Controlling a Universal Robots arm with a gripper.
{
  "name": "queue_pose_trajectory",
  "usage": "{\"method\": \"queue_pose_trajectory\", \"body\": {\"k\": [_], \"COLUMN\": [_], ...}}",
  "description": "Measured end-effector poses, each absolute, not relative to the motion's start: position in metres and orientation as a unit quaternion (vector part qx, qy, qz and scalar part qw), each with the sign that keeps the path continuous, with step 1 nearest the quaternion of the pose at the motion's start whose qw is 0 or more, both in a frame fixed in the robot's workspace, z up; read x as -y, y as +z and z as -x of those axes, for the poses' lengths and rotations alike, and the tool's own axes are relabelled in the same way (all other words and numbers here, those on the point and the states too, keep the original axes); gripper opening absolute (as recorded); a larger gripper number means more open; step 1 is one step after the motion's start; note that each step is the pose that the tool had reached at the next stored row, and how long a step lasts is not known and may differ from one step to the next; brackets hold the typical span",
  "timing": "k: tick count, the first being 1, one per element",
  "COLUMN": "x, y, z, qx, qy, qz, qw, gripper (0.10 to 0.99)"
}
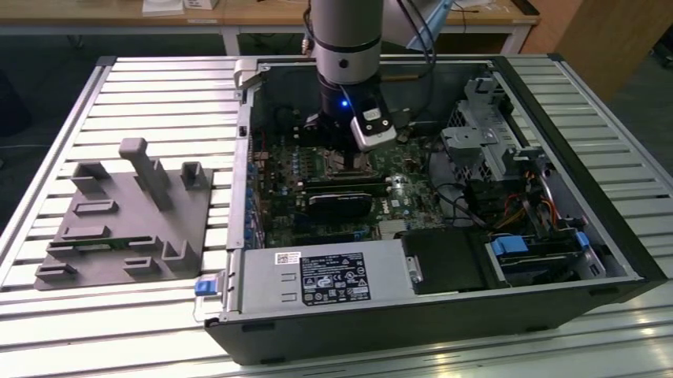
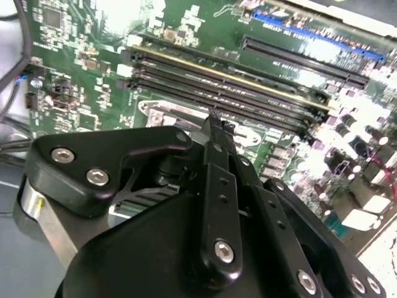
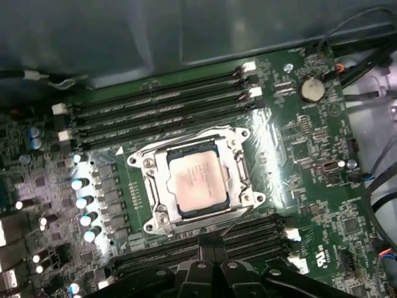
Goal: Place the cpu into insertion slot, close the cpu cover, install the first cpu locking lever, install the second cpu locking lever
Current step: 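Install the second cpu locking lever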
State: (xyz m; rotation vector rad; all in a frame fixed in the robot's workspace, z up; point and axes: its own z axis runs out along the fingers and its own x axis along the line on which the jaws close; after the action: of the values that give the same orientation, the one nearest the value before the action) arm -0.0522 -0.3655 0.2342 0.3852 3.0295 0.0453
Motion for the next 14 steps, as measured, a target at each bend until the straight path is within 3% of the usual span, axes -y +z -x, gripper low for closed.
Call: {"method": "queue_pose_trajectory", "body": {"k": [14], "x": [0.372], "y": [0.215], "z": [0.071], "qx": [-0.994], "qy": [0.036], "qz": [-0.093], "qw": [0.041], "gripper": [0.106]}}
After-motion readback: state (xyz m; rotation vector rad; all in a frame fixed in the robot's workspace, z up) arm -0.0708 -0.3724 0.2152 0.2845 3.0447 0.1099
